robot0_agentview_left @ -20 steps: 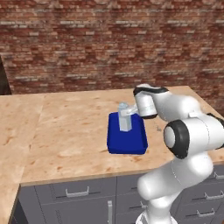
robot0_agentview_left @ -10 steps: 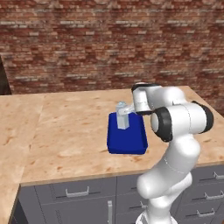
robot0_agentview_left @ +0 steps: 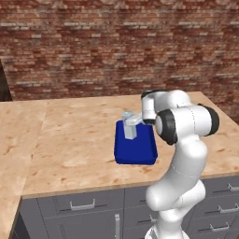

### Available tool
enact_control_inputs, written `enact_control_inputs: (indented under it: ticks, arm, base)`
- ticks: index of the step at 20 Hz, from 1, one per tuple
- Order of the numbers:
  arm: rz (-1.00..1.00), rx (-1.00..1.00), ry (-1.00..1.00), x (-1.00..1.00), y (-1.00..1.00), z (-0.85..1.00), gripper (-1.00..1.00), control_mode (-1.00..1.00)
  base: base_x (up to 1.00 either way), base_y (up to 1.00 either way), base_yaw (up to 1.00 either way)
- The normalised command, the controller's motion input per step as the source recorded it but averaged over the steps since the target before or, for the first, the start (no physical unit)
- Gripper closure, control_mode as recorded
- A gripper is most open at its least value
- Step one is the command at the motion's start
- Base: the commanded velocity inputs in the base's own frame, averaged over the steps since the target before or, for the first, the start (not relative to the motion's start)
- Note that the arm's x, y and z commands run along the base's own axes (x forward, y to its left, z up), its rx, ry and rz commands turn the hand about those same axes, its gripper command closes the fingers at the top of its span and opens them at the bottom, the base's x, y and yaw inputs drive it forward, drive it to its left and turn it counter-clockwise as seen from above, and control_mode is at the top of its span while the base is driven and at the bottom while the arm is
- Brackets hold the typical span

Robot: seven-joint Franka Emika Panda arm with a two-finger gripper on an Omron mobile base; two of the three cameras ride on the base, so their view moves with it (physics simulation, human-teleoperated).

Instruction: Take out the milk from the fridge and place it on the tray on the counter. Then take the sugar cube near the tray and place it in the tray.

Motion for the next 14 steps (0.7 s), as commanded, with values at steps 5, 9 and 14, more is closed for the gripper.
enact_control_inputs:
  ticks: [5,9,14]
  arm:
    - [0.00,0.00,-0.15,0.15,0.03,-0.30,1.00,-1.00]
    - [0.00,0.00,-0.16,0.12,0.00,-0.15,1.00,-1.00]
    - [0.00,0.00,-0.11,0.02,0.00,-0.12,1.00,-1.00]
  base:
    - [0.00,0.00,0.00]
    - [0.00,0.00,0.00]
    - [0.00,0.00,0.00]
